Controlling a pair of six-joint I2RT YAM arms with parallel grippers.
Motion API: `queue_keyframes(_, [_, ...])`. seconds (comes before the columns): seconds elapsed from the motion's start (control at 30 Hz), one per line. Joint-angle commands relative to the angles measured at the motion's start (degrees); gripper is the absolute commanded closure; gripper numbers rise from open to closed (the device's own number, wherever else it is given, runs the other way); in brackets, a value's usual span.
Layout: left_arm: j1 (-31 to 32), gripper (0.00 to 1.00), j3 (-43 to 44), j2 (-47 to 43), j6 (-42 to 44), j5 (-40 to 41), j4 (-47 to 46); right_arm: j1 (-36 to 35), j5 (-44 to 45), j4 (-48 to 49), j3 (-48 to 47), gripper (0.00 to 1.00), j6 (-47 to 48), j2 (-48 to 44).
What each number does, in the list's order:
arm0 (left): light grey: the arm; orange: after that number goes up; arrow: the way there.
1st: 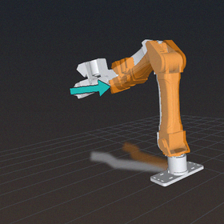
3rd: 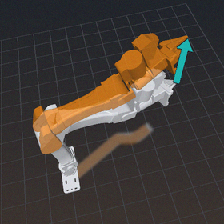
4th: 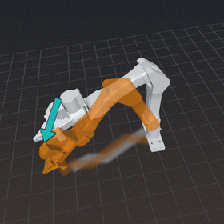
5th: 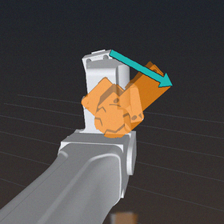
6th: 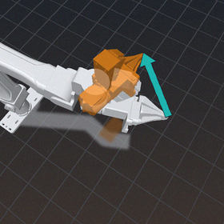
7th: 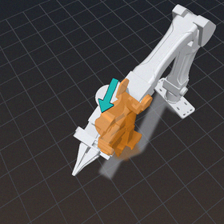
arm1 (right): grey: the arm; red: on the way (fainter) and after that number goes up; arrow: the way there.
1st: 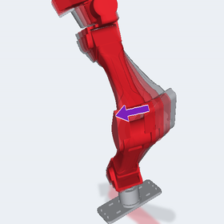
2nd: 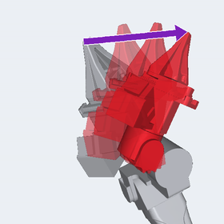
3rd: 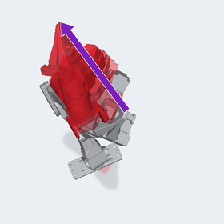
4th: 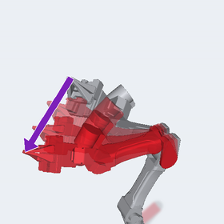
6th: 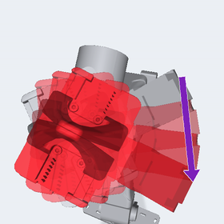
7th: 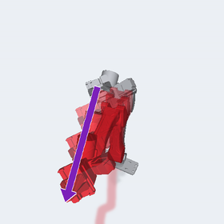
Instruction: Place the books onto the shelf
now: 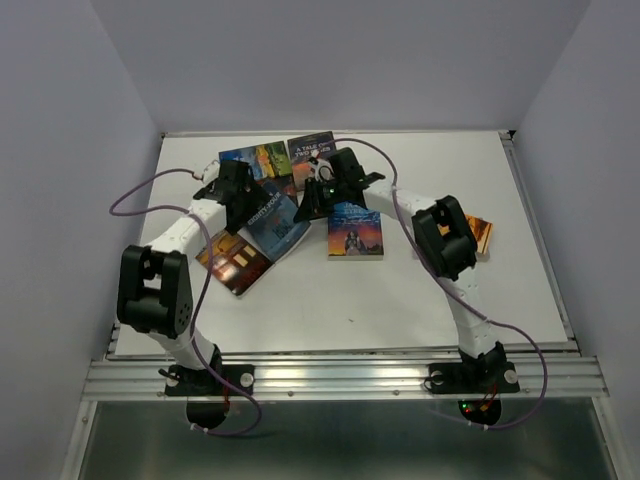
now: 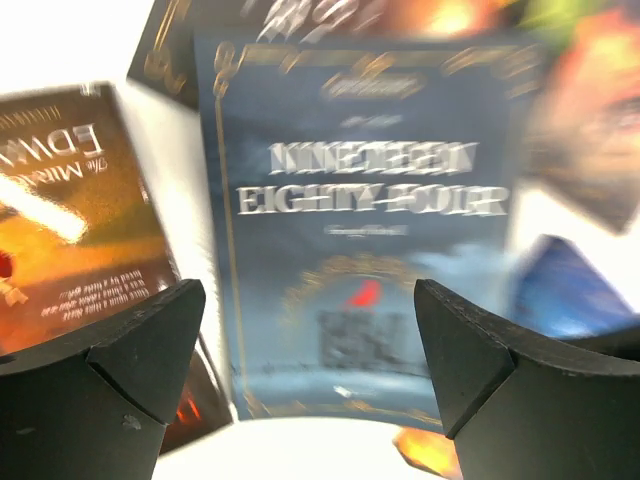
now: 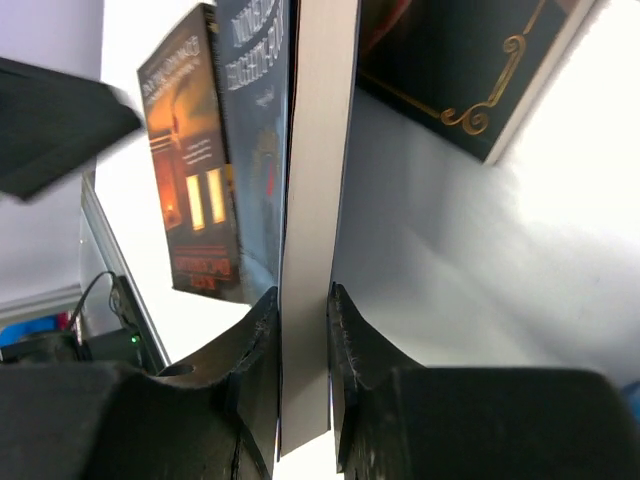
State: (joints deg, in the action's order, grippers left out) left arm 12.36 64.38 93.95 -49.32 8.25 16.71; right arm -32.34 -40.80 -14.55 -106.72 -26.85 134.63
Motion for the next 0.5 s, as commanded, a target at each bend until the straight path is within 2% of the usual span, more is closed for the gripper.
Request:
queue_keyframes(0.0, [0.1,0.01,7.5,-10.5,1.5,5.8,6.5,-0.2,5.0,10.6,4.2,0.99,-4.2,-10.3])
queue_keyframes(0.27, [0.2,0.01,6.2,-21.3,2.7,9.0,7.1,4.0,5.3,34.3,20.7,0.99,-17.3,-23.5])
queue_keyframes(0.47, [0.1,0.01,3.7,-25.1,3.6,8.9,5.4,6.2,4.7,36.7,27.3,0.99,-18.6,-29.9])
